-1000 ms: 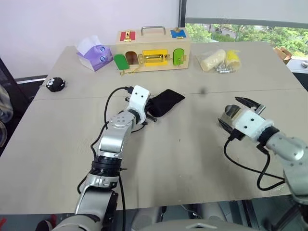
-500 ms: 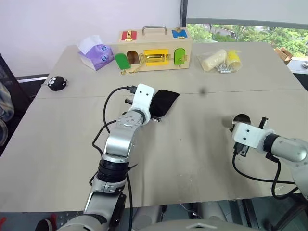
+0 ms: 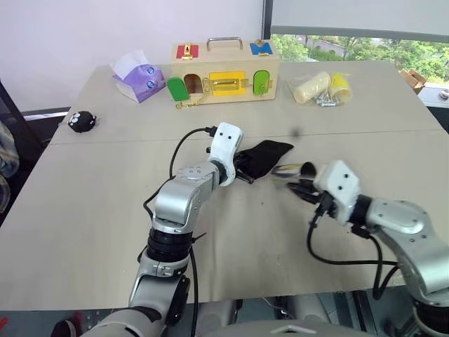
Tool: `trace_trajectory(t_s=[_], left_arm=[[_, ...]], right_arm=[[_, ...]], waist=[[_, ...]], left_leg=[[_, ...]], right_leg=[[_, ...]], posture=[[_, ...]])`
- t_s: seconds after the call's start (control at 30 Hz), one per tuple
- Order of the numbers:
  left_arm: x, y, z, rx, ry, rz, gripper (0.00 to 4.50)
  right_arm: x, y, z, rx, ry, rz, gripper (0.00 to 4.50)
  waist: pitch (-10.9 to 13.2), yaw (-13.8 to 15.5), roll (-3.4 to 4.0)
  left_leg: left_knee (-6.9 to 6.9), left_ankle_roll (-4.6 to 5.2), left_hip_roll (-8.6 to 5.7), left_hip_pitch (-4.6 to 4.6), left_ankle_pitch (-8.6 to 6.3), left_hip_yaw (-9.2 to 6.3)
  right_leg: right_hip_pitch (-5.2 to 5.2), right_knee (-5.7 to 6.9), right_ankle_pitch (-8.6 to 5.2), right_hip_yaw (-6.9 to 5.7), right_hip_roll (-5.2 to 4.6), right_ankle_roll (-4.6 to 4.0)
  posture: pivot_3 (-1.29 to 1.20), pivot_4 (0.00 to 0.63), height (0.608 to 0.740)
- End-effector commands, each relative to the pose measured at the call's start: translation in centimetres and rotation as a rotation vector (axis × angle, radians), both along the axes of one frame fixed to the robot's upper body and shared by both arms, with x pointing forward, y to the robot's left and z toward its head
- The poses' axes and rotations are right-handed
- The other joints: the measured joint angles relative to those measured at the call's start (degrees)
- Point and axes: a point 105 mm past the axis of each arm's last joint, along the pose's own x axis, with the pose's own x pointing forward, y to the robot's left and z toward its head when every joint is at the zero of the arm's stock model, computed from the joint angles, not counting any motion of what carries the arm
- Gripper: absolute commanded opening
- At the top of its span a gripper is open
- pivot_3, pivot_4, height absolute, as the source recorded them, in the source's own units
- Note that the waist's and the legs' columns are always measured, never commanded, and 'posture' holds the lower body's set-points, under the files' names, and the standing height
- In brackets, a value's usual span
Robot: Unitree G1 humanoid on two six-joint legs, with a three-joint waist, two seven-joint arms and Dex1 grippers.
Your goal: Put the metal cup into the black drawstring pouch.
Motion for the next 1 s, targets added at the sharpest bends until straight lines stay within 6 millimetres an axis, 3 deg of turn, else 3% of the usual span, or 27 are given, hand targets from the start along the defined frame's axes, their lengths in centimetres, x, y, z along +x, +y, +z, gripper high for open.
trace_trajectory(t_s=[0.03,0.37,0.67,1.0], left_arm=[[0.1,-0.1,1.2,-0.016,-0.028,0.001,0.0],[0.2,-0.7,1.5,-0.036,-0.001,-0.002,0.0],[1.5,0.1,2.3,-0.145,0.11,0.155,0.0],[2.1,-0.1,3.3,-0.29,0.241,0.243,0.0]], right_arm=[[-0.2,1.3,1.0,0.032,-0.025,0.005,0.02],[0.1,2.5,0.5,0.058,0.021,0.01,0.02],[0.2,2.6,0.5,0.122,0.052,-0.009,0.02],[1.0,3.7,1.1,0.352,0.12,-0.109,0.02]], waist=[[0.0,0.0,0.0],[0.0,0.0,0.01],[0.0,0.0,0.0],[0.0,-0.1,0.0]], left_leg=[[0.0,0.0,-0.01,0.0,0.0,0.0],[-0.02,-0.01,-0.04,0.0,0.0,-0.04],[-0.01,0.0,-0.05,0.0,0.0,-0.06],[-0.03,-0.01,-0.08,0.0,0.0,-0.11]], right_leg=[[0.0,0.0,0.0,0.0,0.0,0.0],[-0.02,0.01,0.0,-0.05,-0.01,-0.01],[-0.01,0.02,0.01,-0.26,0.0,0.0],[-0.02,0.04,0.01,-0.3,0.06,0.0]], posture=[[0.0,0.15,0.74],[0.0,0.15,0.74],[0.0,0.15,0.74],[0.0,0.15,0.74]])
